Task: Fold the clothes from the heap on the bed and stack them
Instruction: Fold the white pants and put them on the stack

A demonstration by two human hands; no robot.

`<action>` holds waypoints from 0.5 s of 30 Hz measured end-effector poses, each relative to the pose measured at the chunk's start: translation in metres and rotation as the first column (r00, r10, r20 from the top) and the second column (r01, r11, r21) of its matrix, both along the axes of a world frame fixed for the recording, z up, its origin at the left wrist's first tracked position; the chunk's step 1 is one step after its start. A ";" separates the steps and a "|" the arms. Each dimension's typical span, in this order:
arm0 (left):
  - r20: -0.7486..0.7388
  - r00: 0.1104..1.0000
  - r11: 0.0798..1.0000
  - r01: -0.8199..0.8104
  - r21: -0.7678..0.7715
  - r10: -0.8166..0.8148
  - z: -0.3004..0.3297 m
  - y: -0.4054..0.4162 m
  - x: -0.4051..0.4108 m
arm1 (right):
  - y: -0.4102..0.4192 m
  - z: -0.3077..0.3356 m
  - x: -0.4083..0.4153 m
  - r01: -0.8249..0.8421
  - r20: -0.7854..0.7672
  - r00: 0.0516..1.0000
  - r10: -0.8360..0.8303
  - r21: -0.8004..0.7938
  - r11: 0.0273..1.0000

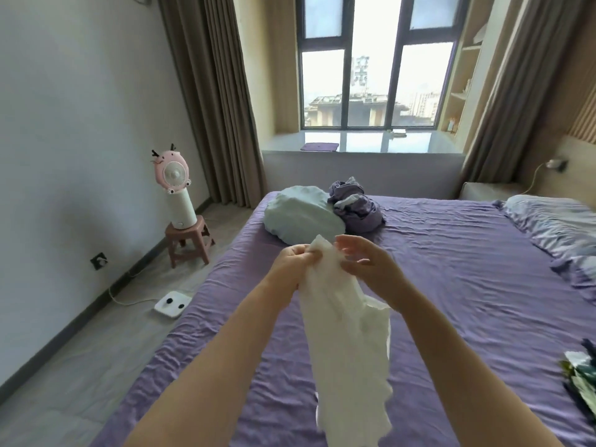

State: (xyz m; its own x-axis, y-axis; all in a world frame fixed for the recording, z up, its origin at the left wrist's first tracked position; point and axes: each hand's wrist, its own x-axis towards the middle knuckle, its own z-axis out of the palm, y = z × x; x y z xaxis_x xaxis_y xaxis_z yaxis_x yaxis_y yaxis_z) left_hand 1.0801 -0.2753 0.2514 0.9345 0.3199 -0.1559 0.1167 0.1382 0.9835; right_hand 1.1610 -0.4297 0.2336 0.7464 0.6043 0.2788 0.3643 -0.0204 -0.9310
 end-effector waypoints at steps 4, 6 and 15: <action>0.085 0.989 0.993 0.117 0.028 -0.119 0.023 -0.009 -0.021 | -0.029 -0.026 -0.024 -0.084 -0.050 0.996 0.075 -0.203 0.976; 0.138 0.982 0.991 0.131 0.008 -0.131 0.037 -0.009 -0.035 | -0.035 -0.042 -0.036 -0.047 -0.016 0.999 0.045 -0.339 0.940; 0.241 0.965 0.988 -0.130 0.082 0.107 0.046 0.046 -0.108 | -0.040 -0.026 -0.086 0.255 0.217 0.959 -0.181 -0.388 0.886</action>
